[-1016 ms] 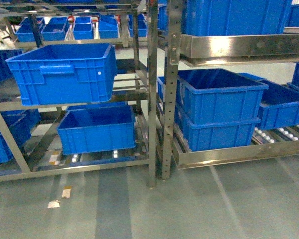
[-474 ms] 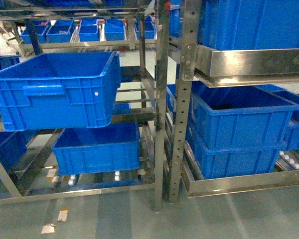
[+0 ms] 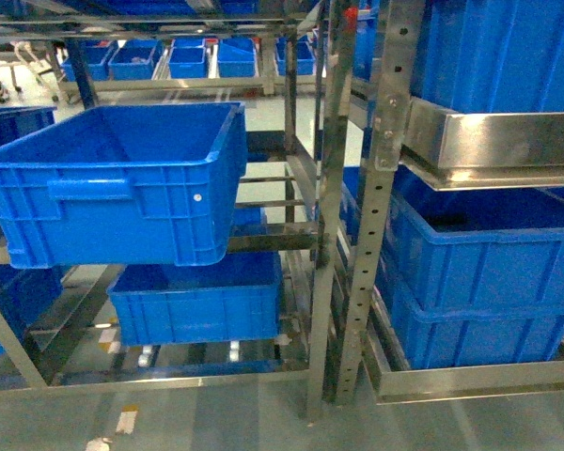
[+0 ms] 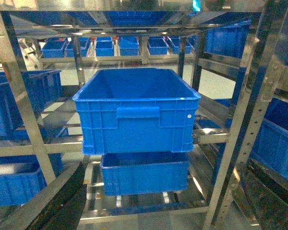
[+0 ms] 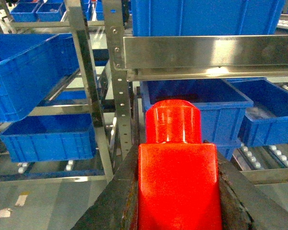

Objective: Pick red block from blue box to shelf

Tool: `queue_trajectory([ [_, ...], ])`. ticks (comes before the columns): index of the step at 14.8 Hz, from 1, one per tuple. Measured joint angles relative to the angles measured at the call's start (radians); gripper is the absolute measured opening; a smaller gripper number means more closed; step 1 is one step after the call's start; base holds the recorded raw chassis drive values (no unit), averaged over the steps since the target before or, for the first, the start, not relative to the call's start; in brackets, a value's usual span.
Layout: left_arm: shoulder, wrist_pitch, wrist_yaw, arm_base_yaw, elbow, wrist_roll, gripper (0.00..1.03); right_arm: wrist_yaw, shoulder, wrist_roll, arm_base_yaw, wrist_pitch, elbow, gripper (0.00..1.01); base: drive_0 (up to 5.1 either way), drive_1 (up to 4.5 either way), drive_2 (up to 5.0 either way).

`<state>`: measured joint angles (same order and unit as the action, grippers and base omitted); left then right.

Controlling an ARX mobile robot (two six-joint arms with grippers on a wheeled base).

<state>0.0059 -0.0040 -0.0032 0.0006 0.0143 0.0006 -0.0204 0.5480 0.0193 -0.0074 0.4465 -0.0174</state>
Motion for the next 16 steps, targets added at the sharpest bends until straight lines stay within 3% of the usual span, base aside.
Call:
queue_trajectory([
  [16, 0.000, 0.000, 0.002, 0.000, 0.000, 0.000, 0.98, -0.001, -0.002, 0.000, 0.000, 0.001, 0.000, 0.27, 0.3, 0.59, 0.1],
])
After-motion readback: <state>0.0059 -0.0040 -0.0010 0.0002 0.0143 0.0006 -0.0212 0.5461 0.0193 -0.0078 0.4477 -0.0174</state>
